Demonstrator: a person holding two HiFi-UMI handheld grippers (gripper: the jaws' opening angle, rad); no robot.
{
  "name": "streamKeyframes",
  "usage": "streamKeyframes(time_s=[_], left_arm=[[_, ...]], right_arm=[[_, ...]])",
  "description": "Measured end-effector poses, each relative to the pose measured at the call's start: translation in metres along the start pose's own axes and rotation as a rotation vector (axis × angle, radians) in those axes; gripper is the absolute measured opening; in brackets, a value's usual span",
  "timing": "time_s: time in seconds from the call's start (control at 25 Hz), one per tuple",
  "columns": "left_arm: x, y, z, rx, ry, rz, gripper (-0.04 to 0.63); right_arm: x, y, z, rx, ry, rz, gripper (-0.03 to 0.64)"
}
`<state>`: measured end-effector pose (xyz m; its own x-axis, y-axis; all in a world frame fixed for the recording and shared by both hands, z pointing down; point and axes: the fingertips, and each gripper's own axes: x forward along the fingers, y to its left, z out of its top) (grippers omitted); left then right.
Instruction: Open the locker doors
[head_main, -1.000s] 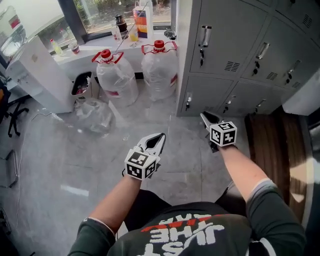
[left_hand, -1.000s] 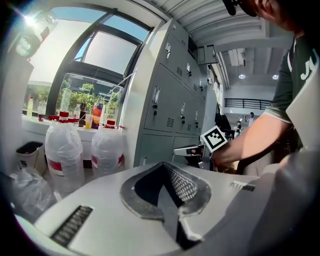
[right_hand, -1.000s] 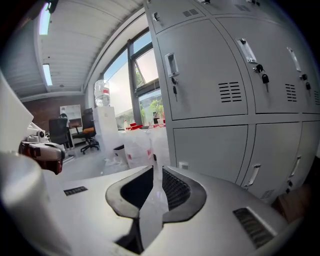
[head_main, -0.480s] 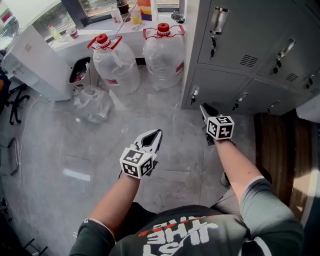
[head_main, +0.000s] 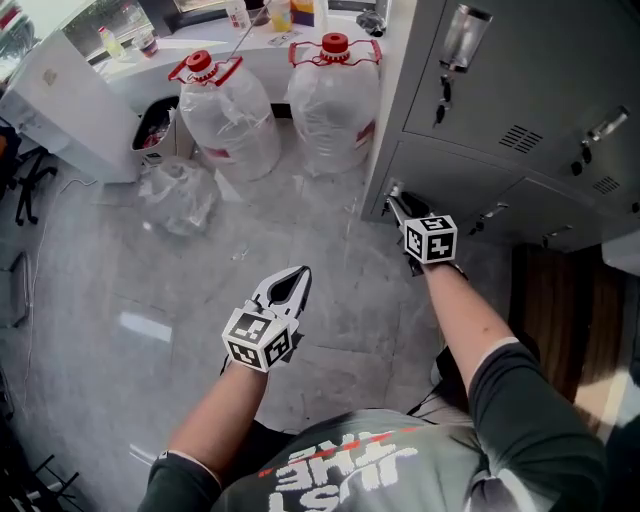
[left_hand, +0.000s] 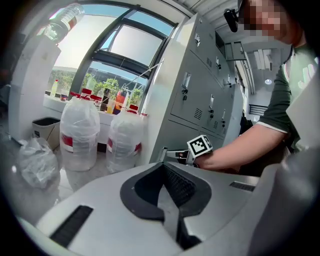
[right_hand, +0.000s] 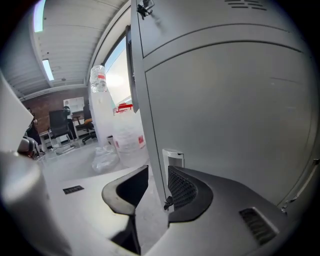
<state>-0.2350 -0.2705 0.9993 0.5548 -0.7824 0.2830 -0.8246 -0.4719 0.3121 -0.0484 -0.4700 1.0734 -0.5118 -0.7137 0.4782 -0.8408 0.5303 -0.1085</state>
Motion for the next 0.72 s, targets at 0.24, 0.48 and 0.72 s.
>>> streamKeyframes(time_s=[0.24,0.48,0.72], left_arm=[[-0.018,0.005,-0.02,-0.018,0.016,0.041,0.005],[-0.029,0.015,-0.029,-0.044,0.018,0.072,0.005],[-0.031,0.015,-0.028,-0.048,0.009,0.069,0.005]], right_arm=[[0.029,-0.005,0.001,0.017,0.003,-0.011,0.138],[0.043,-0.003,0.002,0.011,0.017,-0.02,0.146],[0.045,-0.003,0.003,0.0,0.012,-0.023,0.144]])
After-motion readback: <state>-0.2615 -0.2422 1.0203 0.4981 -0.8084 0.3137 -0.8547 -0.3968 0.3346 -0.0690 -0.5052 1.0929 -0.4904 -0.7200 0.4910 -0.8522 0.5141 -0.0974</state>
